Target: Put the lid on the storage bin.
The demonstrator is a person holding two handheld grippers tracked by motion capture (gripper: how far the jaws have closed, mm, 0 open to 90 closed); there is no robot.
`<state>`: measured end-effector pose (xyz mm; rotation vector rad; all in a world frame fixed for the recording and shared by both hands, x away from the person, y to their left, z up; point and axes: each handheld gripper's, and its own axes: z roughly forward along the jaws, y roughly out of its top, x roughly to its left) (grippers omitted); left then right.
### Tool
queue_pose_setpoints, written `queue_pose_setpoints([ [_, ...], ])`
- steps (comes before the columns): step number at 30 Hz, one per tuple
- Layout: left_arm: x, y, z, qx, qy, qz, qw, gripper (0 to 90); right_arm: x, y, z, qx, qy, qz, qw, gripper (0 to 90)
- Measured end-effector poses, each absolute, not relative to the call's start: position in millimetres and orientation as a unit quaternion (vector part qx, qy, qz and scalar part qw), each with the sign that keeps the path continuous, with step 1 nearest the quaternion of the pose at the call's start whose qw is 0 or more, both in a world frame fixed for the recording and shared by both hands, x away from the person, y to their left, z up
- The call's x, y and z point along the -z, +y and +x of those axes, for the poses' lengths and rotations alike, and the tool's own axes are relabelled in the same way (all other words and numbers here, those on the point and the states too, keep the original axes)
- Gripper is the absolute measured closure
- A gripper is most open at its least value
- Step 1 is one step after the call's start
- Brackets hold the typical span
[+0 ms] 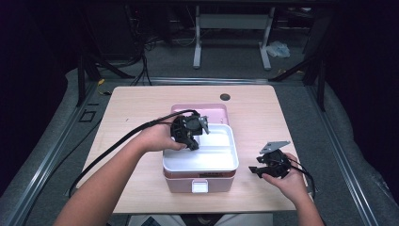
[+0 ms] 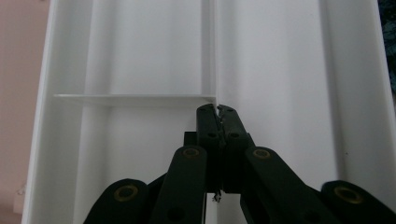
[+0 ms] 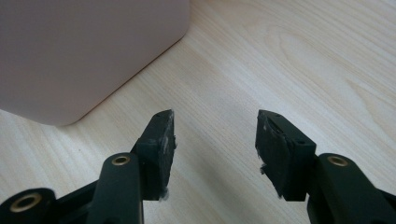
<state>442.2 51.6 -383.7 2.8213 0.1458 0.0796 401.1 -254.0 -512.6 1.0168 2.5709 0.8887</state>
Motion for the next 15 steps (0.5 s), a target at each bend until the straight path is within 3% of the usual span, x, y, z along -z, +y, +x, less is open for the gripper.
queue_pose_setpoints([
  [9, 397, 58, 441, -0.013, 0.043, 0.983, 0.176, 89.5, 514, -253, 402, -0.303, 0.880, 0.346, 0.119, 47.2],
  [15, 408, 53, 439, -0.010, 0.033, 0.987, 0.155, 89.5, 515, -252, 402, -0.302, 0.880, 0.347, 0.116, 47.2],
])
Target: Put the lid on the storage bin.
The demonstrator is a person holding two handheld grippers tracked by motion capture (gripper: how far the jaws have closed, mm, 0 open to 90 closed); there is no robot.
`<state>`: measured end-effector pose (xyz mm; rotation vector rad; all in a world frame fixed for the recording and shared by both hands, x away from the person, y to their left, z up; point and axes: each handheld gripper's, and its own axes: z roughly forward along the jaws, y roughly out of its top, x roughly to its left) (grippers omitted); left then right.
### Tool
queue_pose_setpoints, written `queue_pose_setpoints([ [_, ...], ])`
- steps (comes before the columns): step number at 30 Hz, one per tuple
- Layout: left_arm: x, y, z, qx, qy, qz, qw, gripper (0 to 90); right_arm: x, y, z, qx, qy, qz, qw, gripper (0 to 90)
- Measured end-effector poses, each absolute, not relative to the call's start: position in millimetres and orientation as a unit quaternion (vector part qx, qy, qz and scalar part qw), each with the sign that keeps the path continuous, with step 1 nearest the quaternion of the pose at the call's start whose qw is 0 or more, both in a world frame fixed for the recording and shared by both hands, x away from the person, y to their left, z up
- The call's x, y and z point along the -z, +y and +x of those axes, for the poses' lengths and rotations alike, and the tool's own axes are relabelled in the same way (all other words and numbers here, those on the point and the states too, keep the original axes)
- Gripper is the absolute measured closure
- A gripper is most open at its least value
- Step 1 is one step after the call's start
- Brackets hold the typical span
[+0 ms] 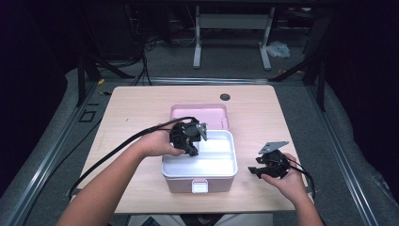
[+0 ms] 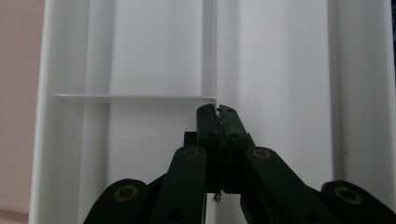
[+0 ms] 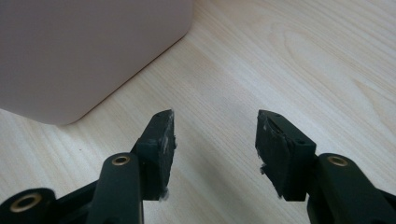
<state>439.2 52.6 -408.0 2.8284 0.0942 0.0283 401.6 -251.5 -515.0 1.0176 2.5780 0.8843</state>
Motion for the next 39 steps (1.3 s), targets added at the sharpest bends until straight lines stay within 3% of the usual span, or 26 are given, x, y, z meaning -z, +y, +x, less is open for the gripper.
queue_pose_setpoints([
  [25, 424, 48, 439, -0.009, 0.037, 0.991, 0.132, 88.4, 508, -256, 405, -0.304, 0.878, 0.351, 0.115, 45.6],
  [35, 416, 49, 434, -0.039, 0.058, 0.987, 0.146, 73.5, 493, -256, 410, -0.322, 0.870, 0.355, 0.110, 41.9],
  [39, 401, 56, 432, -0.042, 0.070, 0.981, 0.176, 75.3, 482, -250, 414, -0.323, 0.873, 0.348, 0.113, 41.6],
])
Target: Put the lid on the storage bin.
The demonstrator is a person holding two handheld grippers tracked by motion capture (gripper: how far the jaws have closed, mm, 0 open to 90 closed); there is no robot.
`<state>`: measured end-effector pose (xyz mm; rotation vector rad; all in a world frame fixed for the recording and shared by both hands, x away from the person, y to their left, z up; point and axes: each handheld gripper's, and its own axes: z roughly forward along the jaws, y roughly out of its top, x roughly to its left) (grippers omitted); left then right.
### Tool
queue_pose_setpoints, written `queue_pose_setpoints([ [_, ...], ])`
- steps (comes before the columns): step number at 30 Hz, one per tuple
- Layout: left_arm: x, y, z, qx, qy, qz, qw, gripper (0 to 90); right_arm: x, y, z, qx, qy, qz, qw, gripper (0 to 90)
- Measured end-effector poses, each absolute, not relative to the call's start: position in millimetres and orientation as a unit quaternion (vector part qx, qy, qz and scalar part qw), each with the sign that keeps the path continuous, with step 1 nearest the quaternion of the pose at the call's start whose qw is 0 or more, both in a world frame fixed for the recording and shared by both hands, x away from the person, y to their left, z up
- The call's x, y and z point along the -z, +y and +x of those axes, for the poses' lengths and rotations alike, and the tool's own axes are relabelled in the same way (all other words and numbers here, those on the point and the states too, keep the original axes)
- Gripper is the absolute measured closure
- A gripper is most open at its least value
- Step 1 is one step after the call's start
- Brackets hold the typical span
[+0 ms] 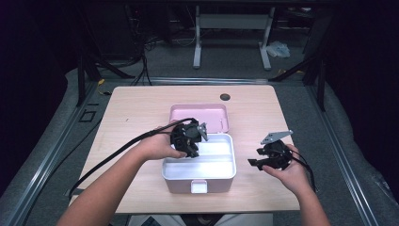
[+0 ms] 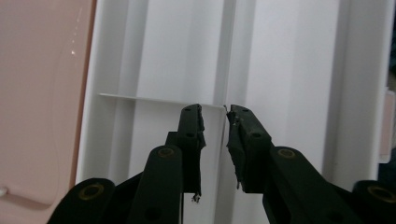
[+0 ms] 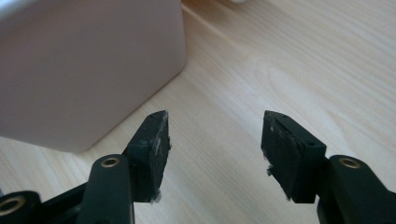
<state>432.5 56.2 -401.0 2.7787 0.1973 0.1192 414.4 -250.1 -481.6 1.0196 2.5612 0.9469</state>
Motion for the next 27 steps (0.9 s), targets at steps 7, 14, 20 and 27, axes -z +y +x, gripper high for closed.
queue_pose_setpoints([
  [7, 396, 59, 424, -0.030, 0.086, 0.980, 0.177, 89.6, 461, -234, 425, -0.318, 0.879, 0.336, 0.117, 41.8],
  [14, 406, 49, 416, -0.022, 0.084, 0.981, 0.172, 90.0, 441, -214, 436, -0.312, 0.884, 0.325, 0.125, 42.8],
  [20, 414, 44, 415, -0.019, 0.085, 0.983, 0.164, 90.0, 424, -204, 446, -0.316, 0.882, 0.324, 0.129, 47.9],
  [27, 419, 41, 417, -0.016, 0.083, 0.986, 0.147, 90.0, 417, -200, 465, -0.313, 0.875, 0.348, 0.123, 45.3],
])
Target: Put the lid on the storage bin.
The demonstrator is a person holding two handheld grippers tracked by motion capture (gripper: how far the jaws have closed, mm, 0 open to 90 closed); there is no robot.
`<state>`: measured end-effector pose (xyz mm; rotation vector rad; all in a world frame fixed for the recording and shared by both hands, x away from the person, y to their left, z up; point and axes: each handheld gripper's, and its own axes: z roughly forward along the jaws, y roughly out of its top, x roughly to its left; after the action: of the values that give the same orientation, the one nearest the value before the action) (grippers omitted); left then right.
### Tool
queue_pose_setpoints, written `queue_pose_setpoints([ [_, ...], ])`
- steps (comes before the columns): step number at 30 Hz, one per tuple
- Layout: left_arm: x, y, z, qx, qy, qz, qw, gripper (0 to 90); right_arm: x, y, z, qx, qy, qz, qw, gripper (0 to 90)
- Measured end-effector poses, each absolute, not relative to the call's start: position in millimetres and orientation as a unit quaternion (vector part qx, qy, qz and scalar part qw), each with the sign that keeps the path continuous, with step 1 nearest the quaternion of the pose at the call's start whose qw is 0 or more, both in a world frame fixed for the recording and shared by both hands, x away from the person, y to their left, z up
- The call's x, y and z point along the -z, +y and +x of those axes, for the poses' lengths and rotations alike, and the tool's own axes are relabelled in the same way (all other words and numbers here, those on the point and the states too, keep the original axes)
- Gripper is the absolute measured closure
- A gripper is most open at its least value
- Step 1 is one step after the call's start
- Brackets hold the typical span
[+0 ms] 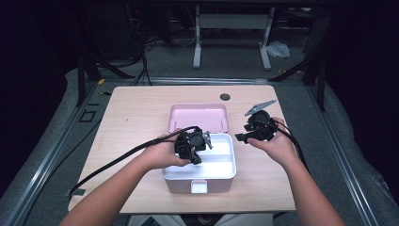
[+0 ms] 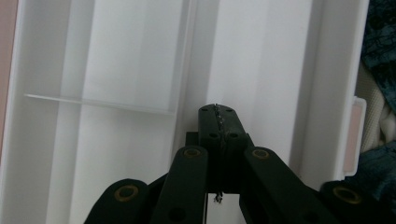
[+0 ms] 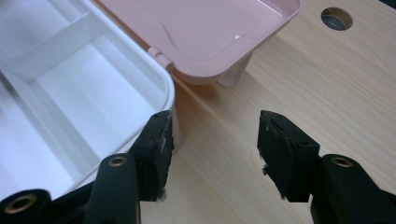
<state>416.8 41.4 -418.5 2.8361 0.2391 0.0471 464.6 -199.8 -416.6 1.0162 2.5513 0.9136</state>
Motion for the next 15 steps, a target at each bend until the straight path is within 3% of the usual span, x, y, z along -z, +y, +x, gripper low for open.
queue_pose_setpoints([
  [15, 424, 40, 425, -0.006, 0.095, 0.988, 0.121, 90.0, 425, -187, 500, -0.300, 0.872, 0.370, 0.112, 45.4],
])
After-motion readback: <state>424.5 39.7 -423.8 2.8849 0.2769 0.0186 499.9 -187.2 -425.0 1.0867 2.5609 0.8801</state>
